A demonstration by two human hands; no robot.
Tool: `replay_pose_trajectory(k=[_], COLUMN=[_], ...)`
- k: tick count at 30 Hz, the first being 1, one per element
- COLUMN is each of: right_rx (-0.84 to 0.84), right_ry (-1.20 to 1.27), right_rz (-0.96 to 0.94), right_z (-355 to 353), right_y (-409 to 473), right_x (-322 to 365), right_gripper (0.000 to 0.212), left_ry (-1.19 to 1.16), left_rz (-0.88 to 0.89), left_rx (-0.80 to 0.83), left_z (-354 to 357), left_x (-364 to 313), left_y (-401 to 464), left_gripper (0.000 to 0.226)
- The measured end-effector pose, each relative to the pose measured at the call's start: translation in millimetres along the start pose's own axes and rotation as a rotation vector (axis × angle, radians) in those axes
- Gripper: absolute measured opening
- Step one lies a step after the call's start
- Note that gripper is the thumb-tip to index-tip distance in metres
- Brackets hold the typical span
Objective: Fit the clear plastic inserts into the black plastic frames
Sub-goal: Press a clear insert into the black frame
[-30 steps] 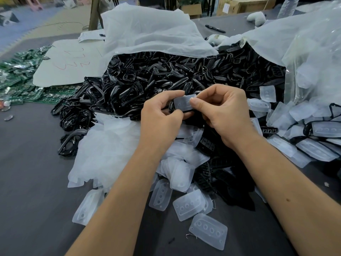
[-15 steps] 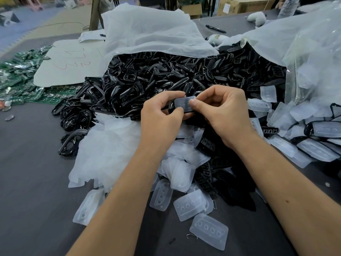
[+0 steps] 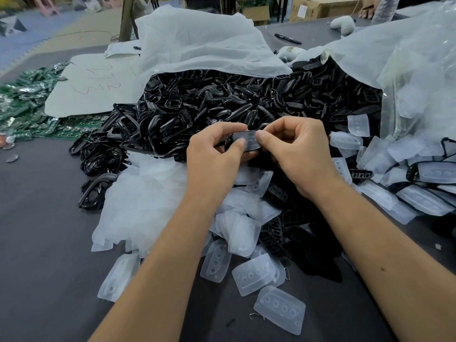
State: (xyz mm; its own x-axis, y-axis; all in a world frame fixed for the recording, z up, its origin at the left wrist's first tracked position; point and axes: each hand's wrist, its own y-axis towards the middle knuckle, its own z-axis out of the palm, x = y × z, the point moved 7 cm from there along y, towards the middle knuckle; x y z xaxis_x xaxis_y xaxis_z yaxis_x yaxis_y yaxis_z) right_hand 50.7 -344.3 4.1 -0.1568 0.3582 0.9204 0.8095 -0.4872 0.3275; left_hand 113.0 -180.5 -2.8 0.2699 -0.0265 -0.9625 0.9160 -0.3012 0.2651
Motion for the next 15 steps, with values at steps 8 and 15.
replay_pose_trajectory(k=[8, 15], right_rx=[0.054, -0.024], right_ry=[0.037, 0.186], right_rz=[-0.127, -0.060], right_z=[4.2, -3.3], right_y=[-5.0, -4.4], right_x=[15.5, 7.6], right_gripper=[0.015, 0.009], left_ry=[0.004, -0.060], left_rz=[-0.010, -0.015], left_rx=[-0.009, -0.026], left_z=[-0.9, -0.9], left_x=[2.5, 2.0], left_y=[1.1, -0.5], left_gripper=[0.023, 0.018])
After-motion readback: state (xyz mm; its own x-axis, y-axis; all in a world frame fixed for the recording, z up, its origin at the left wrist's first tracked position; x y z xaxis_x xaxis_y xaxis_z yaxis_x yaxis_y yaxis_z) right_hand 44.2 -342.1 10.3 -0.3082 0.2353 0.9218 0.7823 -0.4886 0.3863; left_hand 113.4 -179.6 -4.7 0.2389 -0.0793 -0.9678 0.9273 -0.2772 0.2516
